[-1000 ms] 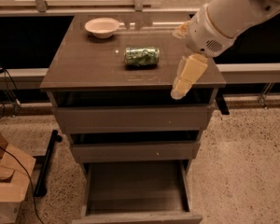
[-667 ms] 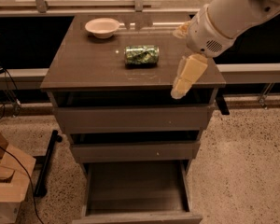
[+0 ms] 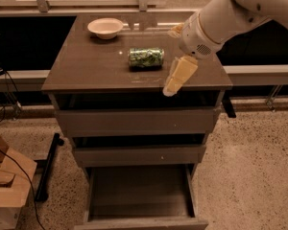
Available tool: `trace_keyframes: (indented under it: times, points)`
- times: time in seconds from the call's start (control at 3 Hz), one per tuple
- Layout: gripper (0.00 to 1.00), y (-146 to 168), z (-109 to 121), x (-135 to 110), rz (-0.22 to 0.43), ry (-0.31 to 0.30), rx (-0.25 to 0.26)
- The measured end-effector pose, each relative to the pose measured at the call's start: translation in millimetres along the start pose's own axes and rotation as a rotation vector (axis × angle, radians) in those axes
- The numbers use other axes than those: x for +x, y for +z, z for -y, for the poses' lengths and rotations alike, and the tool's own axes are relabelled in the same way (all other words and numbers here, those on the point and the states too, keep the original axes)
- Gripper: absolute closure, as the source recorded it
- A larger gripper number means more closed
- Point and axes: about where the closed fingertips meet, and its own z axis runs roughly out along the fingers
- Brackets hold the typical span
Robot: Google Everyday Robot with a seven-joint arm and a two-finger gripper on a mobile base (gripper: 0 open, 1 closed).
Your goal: Place green can into bottom drawer
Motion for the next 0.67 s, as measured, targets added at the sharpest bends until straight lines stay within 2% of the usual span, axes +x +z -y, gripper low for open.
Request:
trace_keyframes:
  times: [0.33, 0.67]
  points:
    - [0.0, 36, 32, 1, 0.045, 0.003, 0.01]
    - [0.0, 66, 60, 7, 0.09, 0.039, 0.018]
